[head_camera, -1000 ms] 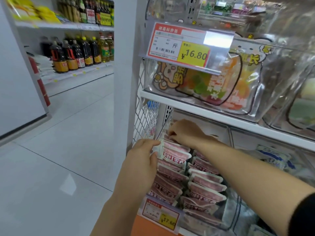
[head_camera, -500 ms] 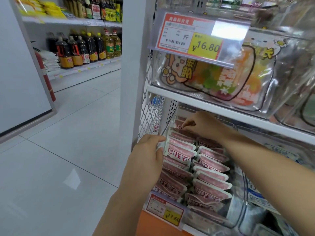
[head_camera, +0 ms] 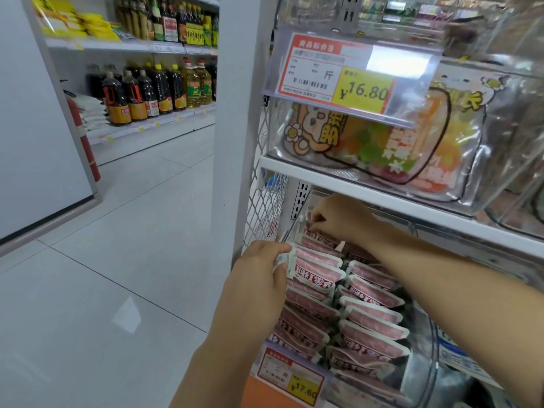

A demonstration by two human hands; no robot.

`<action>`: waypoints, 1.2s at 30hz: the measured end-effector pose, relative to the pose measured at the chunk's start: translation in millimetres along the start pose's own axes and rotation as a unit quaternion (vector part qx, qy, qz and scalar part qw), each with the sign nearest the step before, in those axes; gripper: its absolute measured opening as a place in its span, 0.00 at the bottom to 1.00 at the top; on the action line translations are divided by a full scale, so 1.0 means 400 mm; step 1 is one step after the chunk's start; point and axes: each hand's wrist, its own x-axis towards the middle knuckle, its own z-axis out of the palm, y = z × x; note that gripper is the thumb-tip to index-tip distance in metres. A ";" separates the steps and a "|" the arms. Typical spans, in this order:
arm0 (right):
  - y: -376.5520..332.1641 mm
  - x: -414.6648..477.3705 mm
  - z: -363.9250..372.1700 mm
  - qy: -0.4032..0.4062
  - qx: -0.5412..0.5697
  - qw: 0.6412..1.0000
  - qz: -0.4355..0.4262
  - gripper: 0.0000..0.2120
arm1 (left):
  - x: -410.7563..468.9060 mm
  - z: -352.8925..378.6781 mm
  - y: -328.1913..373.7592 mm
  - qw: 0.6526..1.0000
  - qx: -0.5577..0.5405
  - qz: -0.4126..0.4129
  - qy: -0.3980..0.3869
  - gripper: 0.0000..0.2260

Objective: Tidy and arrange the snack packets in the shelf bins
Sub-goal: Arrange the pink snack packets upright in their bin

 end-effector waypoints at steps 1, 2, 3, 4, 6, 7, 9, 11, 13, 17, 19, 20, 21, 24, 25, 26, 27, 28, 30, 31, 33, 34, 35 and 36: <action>-0.004 0.003 0.007 0.013 0.024 1.000 0.006 0.09 | 0.000 0.000 0.000 1.000 -0.002 -0.002 0.001 0.15; -0.009 0.003 0.017 0.023 0.035 0.999 0.011 0.09 | 0.001 0.000 0.001 1.000 -0.003 -0.003 0.001 0.15; -0.011 -0.001 0.026 0.030 0.042 0.999 0.014 0.09 | 0.002 0.001 0.001 1.000 -0.003 -0.004 0.001 0.15; -0.013 -0.003 0.032 0.032 0.051 0.998 0.016 0.09 | 0.002 0.002 0.001 1.000 -0.004 -0.005 0.001 0.14; -0.007 -0.012 0.030 0.016 0.063 0.998 0.006 0.09 | 0.002 0.004 0.002 1.000 -0.004 -0.008 -0.002 0.14; -0.005 -0.017 0.023 -0.001 0.056 0.998 -0.004 0.09 | 0.001 0.004 0.003 1.000 -0.003 -0.008 -0.004 0.14; -0.002 -0.030 0.013 -0.029 0.039 0.999 -0.024 0.12 | 0.000 0.003 0.003 1.000 -0.002 -0.007 -0.004 0.14; -0.002 -0.043 0.010 -0.038 0.042 0.998 -0.025 0.16 | 0.000 0.001 0.003 1.000 -0.001 -0.004 -0.005 0.14; 0.003 -0.051 0.016 -0.047 0.040 0.998 -0.006 0.17 | -0.001 0.001 0.002 1.000 0.000 -0.002 -0.007 0.14; 0.019 -0.036 0.024 -0.097 0.022 0.994 0.052 0.25 | -0.002 0.001 0.002 1.000 0.002 0.002 -0.010 0.15; 0.030 -0.028 0.028 -0.079 0.028 0.994 0.064 0.25 | -0.001 0.001 0.003 1.000 0.001 0.000 -0.009 0.15; 0.037 -0.025 0.032 -0.070 0.039 0.995 0.067 0.24 | -0.001 0.001 0.003 1.000 0.002 -0.001 -0.008 0.15; 0.040 -0.022 0.037 -0.060 0.054 0.994 0.071 0.24 | 0.000 0.001 0.004 1.000 0.002 -0.003 -0.008 0.14; 0.042 -0.019 0.040 -0.016 0.101 0.991 0.083 0.20 | 0.001 0.001 0.005 1.000 0.000 -0.005 -0.009 0.14; 0.043 -0.018 0.036 -0.001 0.116 0.989 0.087 0.17 | 0.001 0.000 0.006 1.000 0.000 -0.005 -0.009 0.14; 0.043 -0.017 0.030 0.011 0.131 0.987 0.091 0.14 | 0.001 0.000 0.006 1.000 0.000 -0.005 -0.009 0.14; 0.041 -0.017 0.025 0.022 0.143 0.985 0.096 0.12 | 0.001 0.000 0.006 1.000 0.001 -0.006 -0.009 0.14; 0.038 -0.016 0.026 0.037 0.149 0.983 0.103 0.11 | 0.002 0.001 0.005 1.000 0.003 -0.007 -0.009 0.14; 0.025 -0.014 0.039 0.067 0.135 0.981 0.122 0.12 | 0.003 0.003 0.003 1.000 0.006 -0.008 -0.008 0.14; 0.017 -0.013 0.048 0.080 0.113 0.982 0.126 0.14 | 0.003 0.003 0.003 1.000 0.006 -0.008 -0.008 0.14; 0.003 -0.013 0.057 0.082 0.068 0.986 0.125 0.20 | 0.003 0.003 0.005 1.000 0.007 -0.007 -0.014 0.14; 0.001 -0.015 0.054 0.075 0.069 0.987 0.122 0.22 | 0.004 0.003 0.005 1.000 0.006 -0.007 -0.017 0.15; 0.002 -0.018 0.046 0.066 0.086 0.987 0.116 0.22 | 0.005 0.002 0.006 1.000 0.005 -0.007 -0.018 0.15; 0.004 -0.026 0.035 0.058 0.112 0.986 0.110 0.20 | 0.007 0.001 0.006 1.000 0.003 -0.008 -0.020 0.15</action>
